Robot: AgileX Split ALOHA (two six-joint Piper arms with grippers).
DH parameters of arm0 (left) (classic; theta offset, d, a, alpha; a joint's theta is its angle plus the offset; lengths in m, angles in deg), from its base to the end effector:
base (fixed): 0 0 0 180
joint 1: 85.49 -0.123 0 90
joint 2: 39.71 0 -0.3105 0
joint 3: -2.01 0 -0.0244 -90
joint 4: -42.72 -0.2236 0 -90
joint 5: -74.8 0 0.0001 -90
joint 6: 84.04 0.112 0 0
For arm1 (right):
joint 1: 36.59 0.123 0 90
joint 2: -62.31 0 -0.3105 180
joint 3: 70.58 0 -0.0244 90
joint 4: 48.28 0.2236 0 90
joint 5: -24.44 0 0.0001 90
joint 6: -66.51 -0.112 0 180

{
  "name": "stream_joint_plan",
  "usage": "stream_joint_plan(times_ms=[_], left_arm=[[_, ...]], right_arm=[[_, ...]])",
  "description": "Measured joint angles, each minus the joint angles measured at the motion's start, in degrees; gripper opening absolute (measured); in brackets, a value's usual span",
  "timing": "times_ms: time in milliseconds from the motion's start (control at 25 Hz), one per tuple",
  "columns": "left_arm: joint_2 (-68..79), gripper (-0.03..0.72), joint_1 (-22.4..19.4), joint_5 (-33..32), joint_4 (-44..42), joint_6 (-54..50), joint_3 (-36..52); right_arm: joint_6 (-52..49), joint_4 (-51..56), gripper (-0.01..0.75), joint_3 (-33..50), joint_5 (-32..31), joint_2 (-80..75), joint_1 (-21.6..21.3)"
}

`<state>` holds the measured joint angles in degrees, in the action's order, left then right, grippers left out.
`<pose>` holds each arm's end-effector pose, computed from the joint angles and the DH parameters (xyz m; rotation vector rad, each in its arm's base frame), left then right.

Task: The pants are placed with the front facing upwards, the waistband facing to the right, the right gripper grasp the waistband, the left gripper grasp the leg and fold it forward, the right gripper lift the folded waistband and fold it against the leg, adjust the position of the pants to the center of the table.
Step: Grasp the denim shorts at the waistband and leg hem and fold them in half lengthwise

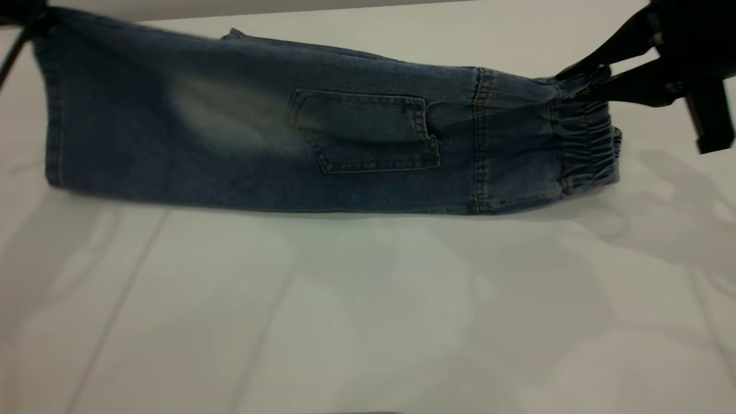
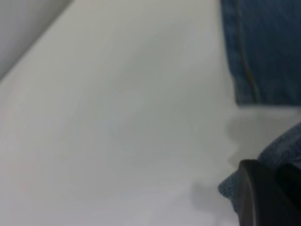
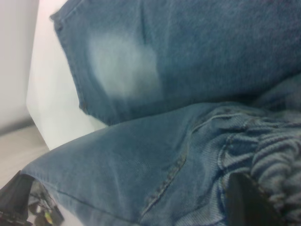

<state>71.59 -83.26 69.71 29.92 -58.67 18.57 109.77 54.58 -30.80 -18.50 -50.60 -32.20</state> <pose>0.3862 -0.0128 0.2181 0.7985 2.2021 0.3370 0.2913 0.0970 0.1565 1.0095 2.4777 1.3615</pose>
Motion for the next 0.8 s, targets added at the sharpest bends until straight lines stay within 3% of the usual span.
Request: stream_joint_plan(times_ms=[480,800], left_arm=[[18.2,0.041,6.9,-0.6,-0.1,-0.1,-21.7],[26.2,0.041,7.0,-1.2,-0.2,-0.1,-31.3]], right_arm=[[-7.9,0.7,0.094,-7.8,0.8,-8.5,-0.1],[-9.7,0.7,0.095,-8.1,2.0,-8.5,-6.3]])
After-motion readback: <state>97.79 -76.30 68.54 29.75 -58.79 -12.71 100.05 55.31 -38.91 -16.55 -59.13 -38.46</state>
